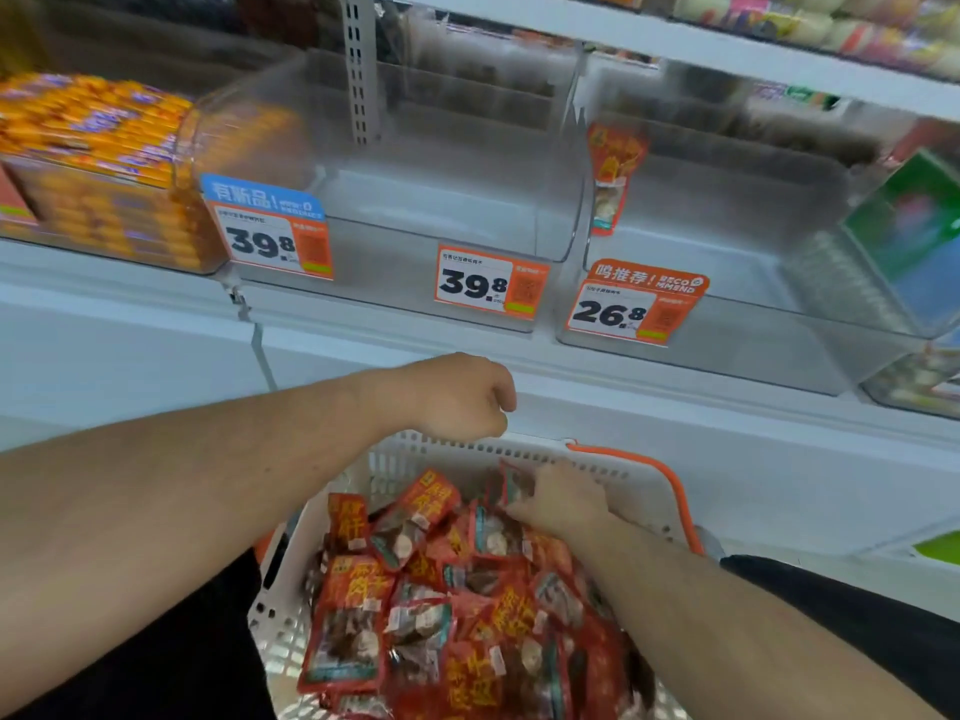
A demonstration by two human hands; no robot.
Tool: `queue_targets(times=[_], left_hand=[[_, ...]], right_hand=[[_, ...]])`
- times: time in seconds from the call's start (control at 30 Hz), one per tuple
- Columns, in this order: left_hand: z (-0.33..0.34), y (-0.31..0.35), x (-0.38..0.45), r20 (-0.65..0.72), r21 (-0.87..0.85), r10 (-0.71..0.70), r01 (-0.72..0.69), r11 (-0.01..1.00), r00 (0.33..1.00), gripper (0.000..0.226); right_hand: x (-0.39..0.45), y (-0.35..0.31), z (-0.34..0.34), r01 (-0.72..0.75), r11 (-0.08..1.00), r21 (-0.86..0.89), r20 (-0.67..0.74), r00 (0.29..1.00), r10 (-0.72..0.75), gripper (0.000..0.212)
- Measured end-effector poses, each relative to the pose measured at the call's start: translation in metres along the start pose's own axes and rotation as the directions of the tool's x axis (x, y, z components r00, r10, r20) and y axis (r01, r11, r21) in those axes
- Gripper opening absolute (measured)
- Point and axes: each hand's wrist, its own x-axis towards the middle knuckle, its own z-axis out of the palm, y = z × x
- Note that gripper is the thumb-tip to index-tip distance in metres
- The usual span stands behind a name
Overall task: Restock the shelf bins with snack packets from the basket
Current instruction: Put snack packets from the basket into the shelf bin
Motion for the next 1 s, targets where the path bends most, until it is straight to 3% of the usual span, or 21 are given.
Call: queue_targets(times=[0.07,0.2,0.27,0.33,0.4,0.47,0.57,0.67,0.73,0.8,0.87,0.93,1.0], left_hand=[[0.001,0.0,0.001,0.007,-0.005,0.002,-0.002,1.0,1.0,0.034],[0.005,-0.001,0.002,0.033,-0.01,-0.008,0.008,1.0,0.999,0.033],[0.007,0.0,0.003,0.049,-0.019,-0.015,0.016,1.0,0.999,0.033],[0.008,-0.001,0.007,0.046,-0.094,-0.048,0.053,0.994,0.998,0.03],[0.011,-0.004,0.012,0.016,-0.286,-0.141,0.139,0.948,0.99,0.022],[0.015,-0.007,0.015,0.044,-0.519,-0.305,0.282,0.807,0.951,0.028],[0.021,-0.012,0.015,0.295,-0.737,-0.466,0.509,0.445,0.834,0.051],[0.023,-0.011,0.016,0.493,-0.839,-0.359,0.543,0.047,0.793,0.053],[0.022,-0.005,0.013,0.459,-0.882,-0.312,0.468,-0.052,0.832,0.034],[0.021,-0.001,0.012,0.387,-0.916,-0.327,0.399,-0.035,0.862,0.012],[0.018,0.002,0.007,0.317,-0.936,-0.314,0.349,0.049,0.895,0.017],[0.014,0.005,0.002,0.19,-0.953,-0.283,0.246,0.177,0.94,0.011],[0.01,0.008,-0.005,-0.019,-0.959,-0.272,0.059,0.278,0.962,0.031]], right_hand=[[0.002,-0.001,0.012,0.012,0.995,-0.096,-0.012,1.0,-0.013,0.046],[-0.005,-0.005,0.018,0.264,0.873,-0.41,-0.072,0.945,-0.32,0.025],[-0.011,-0.003,0.01,0.285,0.81,-0.512,-0.141,0.903,-0.406,0.023],[-0.012,-0.006,-0.011,0.297,0.866,-0.402,-0.165,0.907,-0.387,0.026],[-0.015,-0.01,-0.041,0.283,0.948,-0.146,-0.215,0.926,-0.31,0.026],[-0.023,-0.012,-0.071,0.277,0.946,0.171,-0.293,0.931,-0.219,0.023],[-0.041,-0.015,-0.105,0.278,0.82,0.501,-0.263,0.951,-0.162,0.019],[-0.058,-0.017,-0.125,0.28,0.634,0.721,-0.218,0.96,-0.175,0.029],[-0.069,-0.015,-0.13,0.31,0.581,0.753,-0.223,0.95,-0.219,0.032],[-0.077,-0.014,-0.131,0.343,0.578,0.741,-0.234,0.938,-0.256,0.035],[-0.084,-0.013,-0.131,0.314,0.547,0.776,-0.205,0.946,-0.252,0.046],[-0.089,-0.012,-0.131,0.226,0.491,0.841,-0.175,0.973,-0.148,0.053],[-0.092,-0.012,-0.134,0.137,0.409,0.902,-0.151,0.989,0.002,0.05]])
